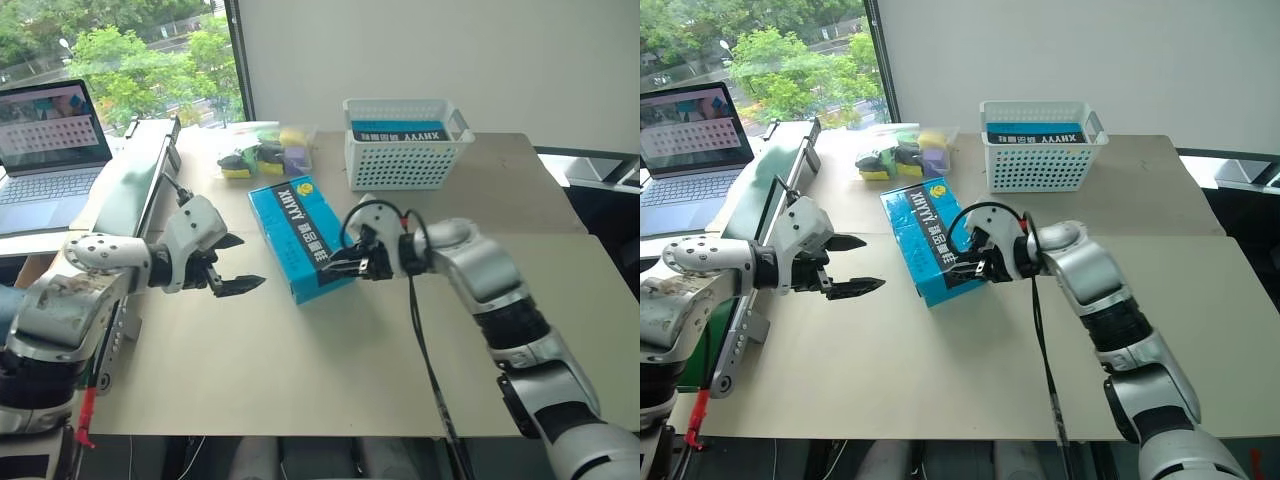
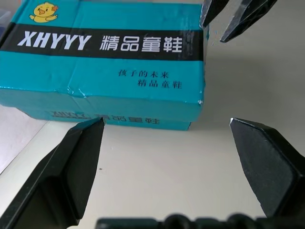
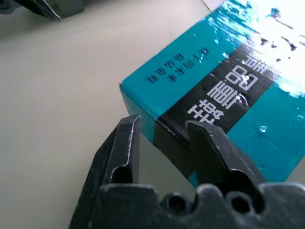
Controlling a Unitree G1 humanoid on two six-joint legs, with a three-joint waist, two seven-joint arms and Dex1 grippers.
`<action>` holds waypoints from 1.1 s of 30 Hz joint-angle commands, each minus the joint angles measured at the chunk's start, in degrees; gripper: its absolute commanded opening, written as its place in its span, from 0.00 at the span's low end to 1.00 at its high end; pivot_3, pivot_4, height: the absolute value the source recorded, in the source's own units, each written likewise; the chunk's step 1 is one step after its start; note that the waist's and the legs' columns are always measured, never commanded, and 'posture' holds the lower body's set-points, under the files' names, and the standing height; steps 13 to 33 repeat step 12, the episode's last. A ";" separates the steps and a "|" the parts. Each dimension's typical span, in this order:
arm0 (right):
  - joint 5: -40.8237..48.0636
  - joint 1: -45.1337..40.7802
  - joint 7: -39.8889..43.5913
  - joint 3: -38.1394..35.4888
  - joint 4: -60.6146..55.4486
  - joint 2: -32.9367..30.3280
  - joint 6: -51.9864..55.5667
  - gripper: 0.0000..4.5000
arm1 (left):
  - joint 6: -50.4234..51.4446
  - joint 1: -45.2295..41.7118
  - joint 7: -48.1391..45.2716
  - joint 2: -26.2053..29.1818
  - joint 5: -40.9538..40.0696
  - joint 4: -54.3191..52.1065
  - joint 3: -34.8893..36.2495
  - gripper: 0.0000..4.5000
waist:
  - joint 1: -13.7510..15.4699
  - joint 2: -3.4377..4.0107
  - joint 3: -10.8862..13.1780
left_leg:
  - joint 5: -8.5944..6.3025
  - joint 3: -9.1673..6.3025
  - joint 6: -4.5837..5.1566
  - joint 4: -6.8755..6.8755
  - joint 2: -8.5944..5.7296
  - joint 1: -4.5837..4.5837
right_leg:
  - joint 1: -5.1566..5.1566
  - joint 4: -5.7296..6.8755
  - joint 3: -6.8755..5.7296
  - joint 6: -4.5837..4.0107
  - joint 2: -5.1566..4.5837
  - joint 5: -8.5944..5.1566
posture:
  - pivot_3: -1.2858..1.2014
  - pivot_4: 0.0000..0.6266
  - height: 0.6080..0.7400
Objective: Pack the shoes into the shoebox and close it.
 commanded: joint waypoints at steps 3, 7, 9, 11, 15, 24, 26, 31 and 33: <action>4.07 -1.25 1.66 -5.30 -9.66 -7.85 3.42 0.94 | -0.71 0.02 2.78 -2.87 -3.18 -4.31 2.75 1.00 | -0.01 -0.01 0.00 | 0.00 0.00 0.00 0.01 -0.01 -0.15 | -0.13 0.00 0.00 0.00 -0.02 0.00 | 0.52 0.24 1.00; 5.31 0.74 2.18 -5.58 -12.21 -12.31 3.59 1.00 | -1.84 1.67 2.87 -1.68 -1.78 -5.16 0.71 1.00 | 0.04 -0.01 0.00 | 0.00 0.01 0.00 0.02 -0.04 -0.21 | -0.17 -0.03 0.00 0.00 -0.05 0.00 | 0.52 0.24 1.00; 5.12 1.37 1.31 -6.05 -11.86 -13.44 3.38 1.00 | -1.69 1.54 3.41 -1.73 -1.85 -5.07 0.81 1.00 | -0.08 -0.02 0.01 | 0.00 0.03 0.00 0.02 -0.03 -0.21 | -0.18 -0.03 0.01 0.00 -0.05 0.00 | 0.52 0.24 1.00; 5.16 2.27 0.38 -6.76 -11.19 -14.38 4.62 1.00 | -0.77 1.09 4.24 -1.76 -2.05 -4.87 1.03 1.00 | 0.01 -0.02 0.01 | 0.00 0.02 0.00 0.03 -0.03 -0.21 | -0.18 -0.02 0.01 -0.01 -0.04 0.00 | 0.52 0.24 1.00; 4.52 2.96 -1.13 -7.38 -10.11 -14.43 4.78 1.00 | -0.28 0.60 5.04 -1.72 -1.55 -4.36 0.78 1.00 | 0.01 -0.02 0.01 | 0.00 0.02 0.00 0.03 -0.04 -0.21 | -0.18 -0.01 0.01 0.00 -0.04 0.00 | 0.52 0.24 1.00; 4.52 2.96 -1.13 -7.38 -10.11 -14.43 4.78 1.00 | -0.28 0.60 5.04 -1.72 -1.55 -4.36 0.78 1.00 | 0.01 -0.02 0.01 | 0.00 0.02 0.00 0.03 -0.04 -0.21 | -0.18 -0.01 0.01 0.00 -0.04 0.00 | 0.52 0.24 1.00; 4.52 2.96 -1.13 -7.38 -10.11 -14.43 4.78 1.00 | -0.28 0.60 5.04 -1.72 -1.55 -4.36 0.78 1.00 | 0.01 -0.02 0.01 | 0.00 0.02 0.00 0.03 -0.04 -0.21 | -0.18 -0.01 0.01 0.00 -0.04 0.00 | 0.52 0.24 1.00; 4.52 2.96 -1.13 -7.38 -10.11 -14.43 4.78 1.00 | -0.28 0.60 5.04 -1.72 -1.55 -4.36 0.78 1.00 | 0.01 -0.02 0.01 | 0.00 0.02 0.00 0.03 -0.04 -0.21 | -0.18 -0.01 0.01 0.00 -0.04 0.00 | 0.52 0.24 1.00; 4.52 2.96 -1.13 -7.38 -10.11 -14.43 4.78 1.00 | -0.28 0.60 5.04 -1.72 -1.55 -4.36 0.78 1.00 | 0.01 -0.02 0.01 | 0.00 0.02 0.00 0.03 -0.04 -0.21 | -0.18 -0.01 0.01 0.00 -0.04 0.00 | 0.52 0.24 1.00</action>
